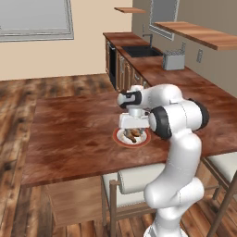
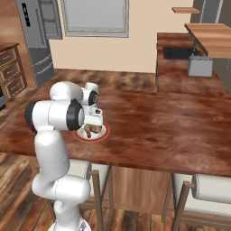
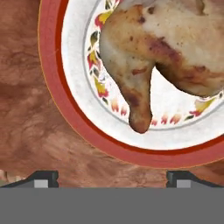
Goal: Take the chicken drumstick from the fridge and place it on the digital scale on the counter by the fridge. Wait a few seconds for a reading, then move it to the plate on the dining counter.
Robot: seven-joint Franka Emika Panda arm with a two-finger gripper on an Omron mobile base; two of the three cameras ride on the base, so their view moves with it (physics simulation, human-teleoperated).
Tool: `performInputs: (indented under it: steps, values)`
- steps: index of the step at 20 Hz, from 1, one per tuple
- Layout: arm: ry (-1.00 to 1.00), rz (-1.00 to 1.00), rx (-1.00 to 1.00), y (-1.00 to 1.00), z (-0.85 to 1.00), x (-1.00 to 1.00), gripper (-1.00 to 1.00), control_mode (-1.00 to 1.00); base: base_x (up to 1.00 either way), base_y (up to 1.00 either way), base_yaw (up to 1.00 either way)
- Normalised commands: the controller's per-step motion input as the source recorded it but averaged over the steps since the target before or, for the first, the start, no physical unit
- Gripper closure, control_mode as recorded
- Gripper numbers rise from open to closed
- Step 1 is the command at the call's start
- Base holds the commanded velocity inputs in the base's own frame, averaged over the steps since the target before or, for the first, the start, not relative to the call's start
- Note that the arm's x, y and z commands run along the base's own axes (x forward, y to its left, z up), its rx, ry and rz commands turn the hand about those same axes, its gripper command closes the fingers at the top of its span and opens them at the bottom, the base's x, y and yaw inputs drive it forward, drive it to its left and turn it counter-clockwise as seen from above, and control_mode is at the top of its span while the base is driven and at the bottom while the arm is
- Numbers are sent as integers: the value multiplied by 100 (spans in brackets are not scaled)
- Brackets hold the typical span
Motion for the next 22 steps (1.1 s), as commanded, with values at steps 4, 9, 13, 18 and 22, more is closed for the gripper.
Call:
performInputs:
  steps: [4,9,13,18,22]
  values:
    - [-9,8,0,-25,71,-100,-100,-100,0,0,0]
    - [-15,15,0,-24,65,-100,-100,-100,0,0,0]
    - [-19,16,0,-16,59,-100,-100,-100,0,0,0]
    - [-25,17,0,-8,54,-100,-100,-100,0,0,0]
    - [-31,15,0,-10,41,-100,-100,-100,0,0,0]
